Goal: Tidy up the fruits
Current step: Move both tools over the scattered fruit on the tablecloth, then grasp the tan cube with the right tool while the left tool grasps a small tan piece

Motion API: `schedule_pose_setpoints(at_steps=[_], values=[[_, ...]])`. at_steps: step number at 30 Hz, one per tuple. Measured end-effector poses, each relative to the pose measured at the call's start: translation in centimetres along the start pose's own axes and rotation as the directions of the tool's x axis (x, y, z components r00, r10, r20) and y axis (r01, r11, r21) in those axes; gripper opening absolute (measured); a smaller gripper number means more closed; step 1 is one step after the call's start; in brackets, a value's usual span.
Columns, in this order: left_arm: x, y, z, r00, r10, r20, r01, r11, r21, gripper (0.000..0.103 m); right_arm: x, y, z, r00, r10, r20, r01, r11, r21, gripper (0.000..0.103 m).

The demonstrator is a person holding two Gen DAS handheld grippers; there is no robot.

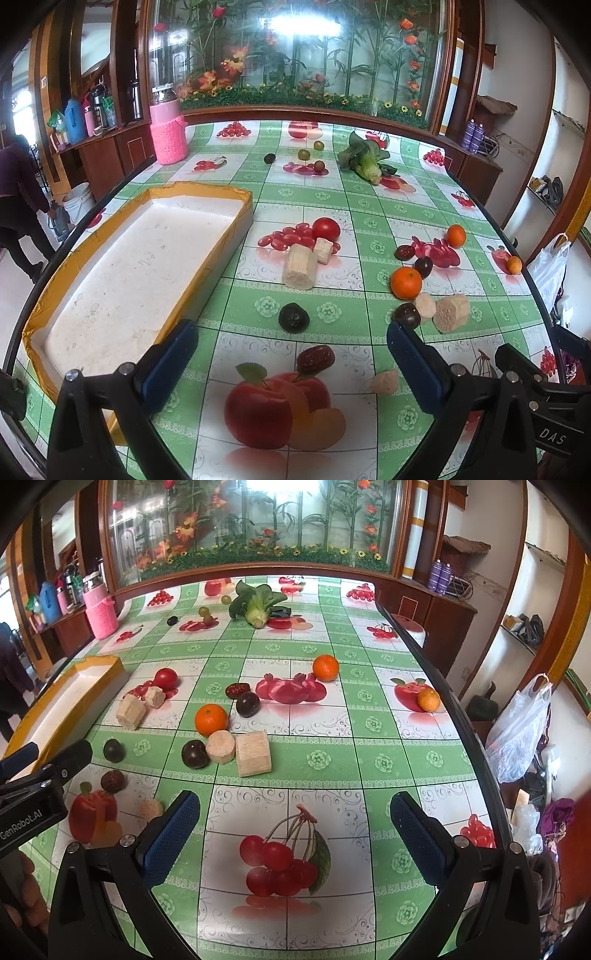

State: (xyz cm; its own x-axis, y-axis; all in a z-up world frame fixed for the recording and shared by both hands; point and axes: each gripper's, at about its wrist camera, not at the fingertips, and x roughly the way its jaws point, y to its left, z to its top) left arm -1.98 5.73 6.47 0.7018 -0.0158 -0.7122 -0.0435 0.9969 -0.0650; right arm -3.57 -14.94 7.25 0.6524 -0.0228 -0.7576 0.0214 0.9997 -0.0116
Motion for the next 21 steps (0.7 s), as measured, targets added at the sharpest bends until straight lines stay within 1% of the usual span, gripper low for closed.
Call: schedule_pose_setpoints(at_steps=[7, 10, 15, 17, 21], values=[[0.1, 0.1, 0.2, 1.0, 0.012, 0.009, -0.012, 1.0, 0.011, 0.103, 0.5, 0.3, -0.1, 0.999, -0.033, -0.022, 0.032, 0.999, -0.027, 0.103], [0.3, 0.3, 0.2, 0.999, 0.034, -0.003, -0.034, 0.999, 0.034, 0.103, 0.7, 0.1, -0.2, 0.999, -0.026, -0.034, 0.025, 0.999, -0.024, 0.103], [0.3, 1.2, 0.1, 0.997, 0.081, 0.008, -0.082, 0.994, 0.073, 0.103, 1.4, -0.2, -0.3, 0.998, -0.002, -0.056, 0.001, 1.0, -0.022, 0.103], [0.3, 1.6, 0.0, 0.996, 0.093, 0.002, -0.093, 0.992, 0.08, 0.103, 2.0, -0.2, -0.2, 0.997, 0.025, -0.074, -0.027, 0.999, -0.026, 0.103], [0.1, 2.3, -0.2, 0.994, 0.105, -0.012, -0.103, 0.989, 0.108, 0.103, 3.4, -0.3, 0.7, 0.995, 0.048, -0.084, -0.052, 0.998, -0.044, 0.103]])
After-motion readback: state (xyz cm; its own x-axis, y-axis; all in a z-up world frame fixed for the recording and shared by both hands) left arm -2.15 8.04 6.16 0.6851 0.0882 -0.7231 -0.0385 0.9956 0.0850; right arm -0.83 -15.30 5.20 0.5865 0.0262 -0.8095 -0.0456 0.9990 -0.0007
